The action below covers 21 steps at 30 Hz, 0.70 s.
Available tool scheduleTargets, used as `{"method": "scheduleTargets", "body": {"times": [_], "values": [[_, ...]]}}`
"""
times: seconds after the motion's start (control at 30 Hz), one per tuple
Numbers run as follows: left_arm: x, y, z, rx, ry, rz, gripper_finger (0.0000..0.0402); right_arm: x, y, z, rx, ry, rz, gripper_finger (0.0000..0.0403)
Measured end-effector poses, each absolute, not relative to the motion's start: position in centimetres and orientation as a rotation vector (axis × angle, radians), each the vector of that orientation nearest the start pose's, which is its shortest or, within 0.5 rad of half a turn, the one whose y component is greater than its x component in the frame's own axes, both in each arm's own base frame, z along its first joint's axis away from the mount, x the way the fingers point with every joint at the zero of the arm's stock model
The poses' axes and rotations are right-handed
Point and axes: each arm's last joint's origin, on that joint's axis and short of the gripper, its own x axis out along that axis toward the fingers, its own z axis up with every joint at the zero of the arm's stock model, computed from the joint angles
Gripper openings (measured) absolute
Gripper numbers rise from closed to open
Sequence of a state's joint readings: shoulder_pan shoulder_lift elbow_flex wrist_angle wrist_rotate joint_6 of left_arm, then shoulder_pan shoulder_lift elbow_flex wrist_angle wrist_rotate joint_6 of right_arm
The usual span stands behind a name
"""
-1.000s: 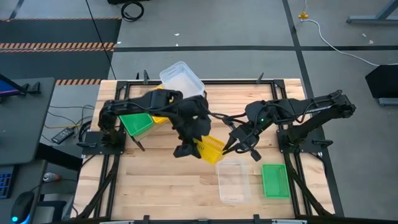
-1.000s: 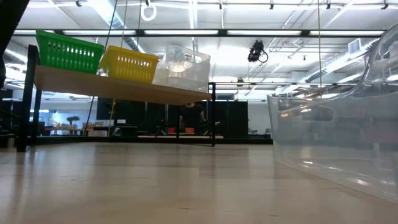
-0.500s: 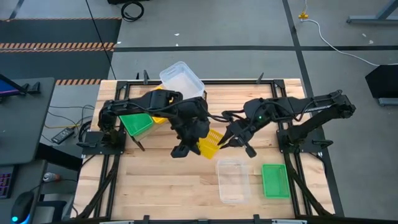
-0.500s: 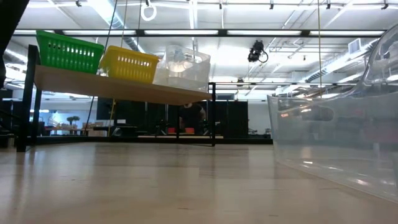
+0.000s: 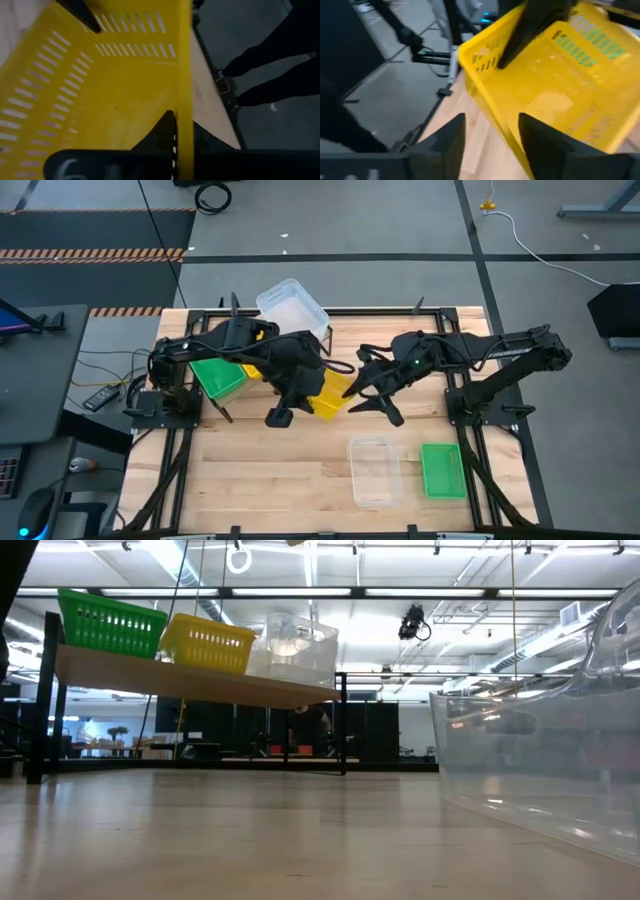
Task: Stack baskets on shelf by color
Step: Stack the yellow bin on top of the other yellow bin on the shelf
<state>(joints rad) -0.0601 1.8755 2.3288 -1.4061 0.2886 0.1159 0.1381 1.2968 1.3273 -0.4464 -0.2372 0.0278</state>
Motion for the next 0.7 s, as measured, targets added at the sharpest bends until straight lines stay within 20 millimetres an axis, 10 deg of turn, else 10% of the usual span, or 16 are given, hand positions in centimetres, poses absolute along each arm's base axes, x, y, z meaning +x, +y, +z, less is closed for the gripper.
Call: {"method": "scheduleTargets", "body": {"times": [0.37,0.7], "values": [[32.7,-4.6,43.5,0.031,1.085,-0.4,0.0007,27.3,2.6,39.0,0.135,0.412,0.258,0.0304],[29.9,-2.6,46.1,0.154,0.999,-0.239,0.0007,26.6,1.8,37.9,0.171,0.553,0.209,0.0316]]}}
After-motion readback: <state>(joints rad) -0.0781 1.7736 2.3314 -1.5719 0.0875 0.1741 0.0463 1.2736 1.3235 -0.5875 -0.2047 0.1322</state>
